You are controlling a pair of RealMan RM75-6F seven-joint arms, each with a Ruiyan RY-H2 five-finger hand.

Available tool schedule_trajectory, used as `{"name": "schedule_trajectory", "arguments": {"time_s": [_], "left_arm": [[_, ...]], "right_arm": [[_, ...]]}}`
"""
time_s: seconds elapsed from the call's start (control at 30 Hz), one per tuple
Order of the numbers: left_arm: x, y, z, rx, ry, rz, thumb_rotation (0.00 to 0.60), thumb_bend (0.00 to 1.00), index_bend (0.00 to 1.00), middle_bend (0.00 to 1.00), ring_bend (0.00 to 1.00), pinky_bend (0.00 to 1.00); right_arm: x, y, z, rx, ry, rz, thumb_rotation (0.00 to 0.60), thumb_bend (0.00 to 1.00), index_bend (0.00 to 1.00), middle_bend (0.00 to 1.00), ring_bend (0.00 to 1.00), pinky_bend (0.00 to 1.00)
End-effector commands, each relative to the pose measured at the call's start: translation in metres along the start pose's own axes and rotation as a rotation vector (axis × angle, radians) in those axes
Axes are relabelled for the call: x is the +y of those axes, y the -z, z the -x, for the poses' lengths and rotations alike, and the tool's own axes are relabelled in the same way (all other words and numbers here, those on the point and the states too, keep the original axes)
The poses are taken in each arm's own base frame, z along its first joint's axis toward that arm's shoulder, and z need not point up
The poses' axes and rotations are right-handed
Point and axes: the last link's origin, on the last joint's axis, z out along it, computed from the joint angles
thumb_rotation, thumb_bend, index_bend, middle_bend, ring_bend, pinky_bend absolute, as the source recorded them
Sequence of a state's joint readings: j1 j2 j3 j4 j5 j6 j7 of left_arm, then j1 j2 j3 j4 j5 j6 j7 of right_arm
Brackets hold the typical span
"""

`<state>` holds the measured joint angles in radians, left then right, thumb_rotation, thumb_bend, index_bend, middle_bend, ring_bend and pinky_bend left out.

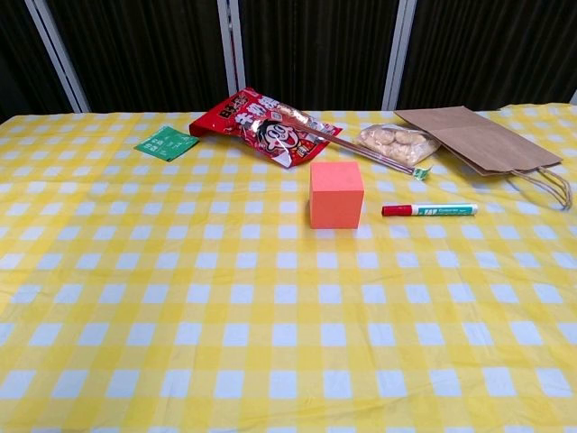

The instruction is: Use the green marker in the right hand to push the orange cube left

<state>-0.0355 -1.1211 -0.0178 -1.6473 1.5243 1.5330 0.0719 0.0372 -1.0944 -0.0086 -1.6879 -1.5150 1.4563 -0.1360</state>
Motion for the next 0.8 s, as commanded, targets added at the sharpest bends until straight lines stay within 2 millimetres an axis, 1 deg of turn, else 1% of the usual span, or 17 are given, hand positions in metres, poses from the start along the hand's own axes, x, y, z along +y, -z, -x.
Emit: {"name": "schedule_trajectory", "arguments": {"time_s": [0.03, 0.2, 0.3, 0.43, 0.47, 0.67, 0.8], "left_arm": [[0.000, 0.000, 0.000, 0.001, 0.001, 0.001, 0.600, 0.00, 0.00, 0.00, 0.00, 0.00], [0.001, 0.000, 0.000, 0.000, 0.001, 0.008, 0.600, 0.00, 0.00, 0.00, 0.00, 0.00], [0.001, -0.001, 0.000, -0.005, 0.000, 0.009, 0.600, 0.00, 0.00, 0.00, 0.00, 0.00], [0.002, -0.002, 0.000, -0.008, -0.003, 0.018, 0.600, 0.00, 0.00, 0.00, 0.00, 0.00], [0.002, -0.002, 0.000, -0.008, -0.004, 0.020, 0.600, 0.00, 0.00, 0.00, 0.00, 0.00], [0.003, -0.002, -0.001, -0.011, 0.001, 0.030, 0.600, 0.00, 0.00, 0.00, 0.00, 0.00], [0.003, -0.003, 0.000, -0.023, 0.006, 0.028, 0.600, 0.00, 0.00, 0.00, 0.00, 0.00]], "right_arm": [[0.000, 0.000, 0.000, 0.000, -0.002, 0.000, 0.600, 0.39, 0.00, 0.00, 0.00, 0.00], [-0.007, -0.006, -0.005, 0.018, -0.039, -0.010, 0.600, 0.39, 0.00, 0.00, 0.00, 0.00], [-0.015, -0.016, -0.010, 0.028, -0.073, -0.022, 0.600, 0.39, 0.00, 0.00, 0.00, 0.00], [-0.035, -0.050, -0.019, 0.036, -0.084, -0.058, 0.600, 0.39, 0.01, 0.00, 0.00, 0.00], [-0.039, -0.055, -0.020, 0.032, -0.088, -0.061, 0.600, 0.39, 0.02, 0.00, 0.00, 0.00], [-0.070, -0.098, -0.023, -0.013, -0.105, -0.086, 0.600, 0.39, 0.17, 0.01, 0.00, 0.00], [-0.089, -0.126, -0.021, -0.041, -0.079, -0.102, 0.600, 0.39, 0.24, 0.05, 0.00, 0.00]]}}
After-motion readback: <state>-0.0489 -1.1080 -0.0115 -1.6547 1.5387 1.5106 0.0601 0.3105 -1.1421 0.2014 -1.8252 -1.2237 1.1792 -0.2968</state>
